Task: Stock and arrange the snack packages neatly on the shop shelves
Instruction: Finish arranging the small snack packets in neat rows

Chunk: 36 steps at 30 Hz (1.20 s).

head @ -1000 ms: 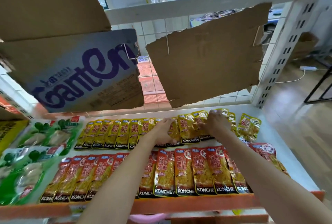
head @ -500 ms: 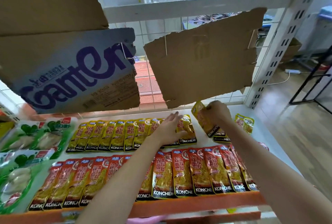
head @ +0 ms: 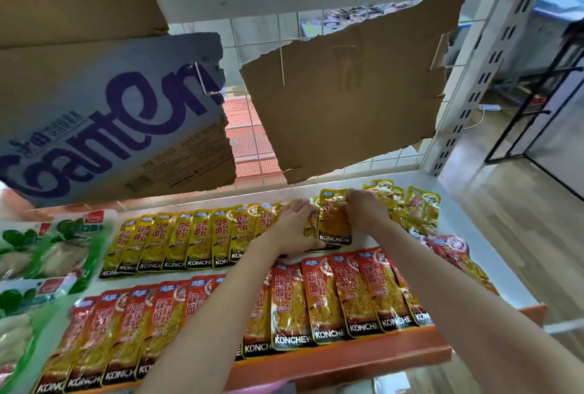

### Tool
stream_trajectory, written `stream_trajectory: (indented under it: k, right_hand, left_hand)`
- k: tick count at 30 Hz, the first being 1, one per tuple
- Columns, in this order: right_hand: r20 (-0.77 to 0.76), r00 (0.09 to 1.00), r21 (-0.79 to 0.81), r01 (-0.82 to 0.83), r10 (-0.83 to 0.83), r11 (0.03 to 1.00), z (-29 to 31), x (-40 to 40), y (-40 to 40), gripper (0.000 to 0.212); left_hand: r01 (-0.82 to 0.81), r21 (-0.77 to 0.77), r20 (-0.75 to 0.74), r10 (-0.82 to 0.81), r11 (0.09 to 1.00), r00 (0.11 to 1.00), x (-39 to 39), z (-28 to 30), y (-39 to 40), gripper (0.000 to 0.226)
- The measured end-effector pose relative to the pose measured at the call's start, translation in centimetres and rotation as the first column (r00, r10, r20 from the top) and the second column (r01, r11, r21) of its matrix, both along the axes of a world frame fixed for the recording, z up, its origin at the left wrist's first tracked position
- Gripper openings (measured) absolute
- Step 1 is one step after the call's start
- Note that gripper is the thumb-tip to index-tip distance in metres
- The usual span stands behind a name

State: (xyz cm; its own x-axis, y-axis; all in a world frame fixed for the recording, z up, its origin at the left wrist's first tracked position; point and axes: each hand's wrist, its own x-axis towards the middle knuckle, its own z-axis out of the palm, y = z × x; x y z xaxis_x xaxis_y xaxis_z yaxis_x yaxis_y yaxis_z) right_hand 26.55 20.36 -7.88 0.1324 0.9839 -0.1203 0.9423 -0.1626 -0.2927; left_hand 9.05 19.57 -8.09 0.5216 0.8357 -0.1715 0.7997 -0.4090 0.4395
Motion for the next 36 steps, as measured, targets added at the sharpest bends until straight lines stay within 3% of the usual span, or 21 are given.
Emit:
stream_trajectory:
  k: [5,8,12,14,17,22,29,31,33,36]
  right_hand:
    - [-0.071,0.997,0.074,-0.001,0.006,0.997,0.4,0.6,-0.1,0.034]
    - [-0.120,0.985,0.137,0.141,-0.124,0.981,1.0,2.3,-0.5,0.040]
    - [-0.045,0.960,0.010,0.276,-0.276,0.961,0.8,5.3,-1.4,0.062]
    - [-0.041,0.955,-0.027,0.292,-0.293,0.956,0.4,5.6,-1.5,0.070]
    - [-0.129,0.926,-0.035,0.353,-0.354,0.935,0.7,4.7,-1.1,0.057]
    - [-0.268,0.888,-0.106,0.359,-0.374,0.927,1.4,5.0,-0.7,0.026]
    - [-0.557,0.795,-0.127,0.205,-0.240,0.971,2.7,4.4,-0.3,0.026]
    - [-0.404,0.900,-0.128,0.119,-0.161,0.985,2.0,3.8,-0.6,0.014]
    - [-0.142,0.988,-0.101,0.052,-0.066,0.994,0.9,3.5,-1.0,0.027]
    - [-0.006,1.000,0.034,0.001,-0.001,0.999,0.6,3.6,-1.3,0.037]
  left_hand:
    - [-0.005,-0.026,0.020,0.005,1.000,1.000,0.1,0.0,0.3,0.078]
    - [0.010,-0.060,-0.027,-0.011,0.998,1.000,0.1,0.3,0.8,0.083]
    - [0.008,-0.093,-0.072,-0.015,0.996,0.997,0.6,1.0,1.3,0.087]
    - [-0.001,-0.013,-0.044,0.000,1.000,0.999,1.3,1.2,1.3,0.078]
    - [0.024,0.107,-0.009,-0.023,0.994,1.000,2.5,0.9,1.1,0.068]
    - [0.104,0.062,-0.115,-0.097,0.993,0.989,3.1,-0.5,0.7,0.070]
    - [0.027,0.102,-0.094,-0.017,0.994,0.995,4.2,0.0,0.6,0.074]
    - [0.010,0.091,-0.082,-0.003,0.996,0.997,4.4,0.2,0.6,0.076]
    - [0.001,0.085,-0.090,0.007,0.996,0.996,4.5,0.3,0.6,0.077]
    - [-0.012,0.085,-0.115,0.022,0.996,0.993,4.5,0.6,0.6,0.081]
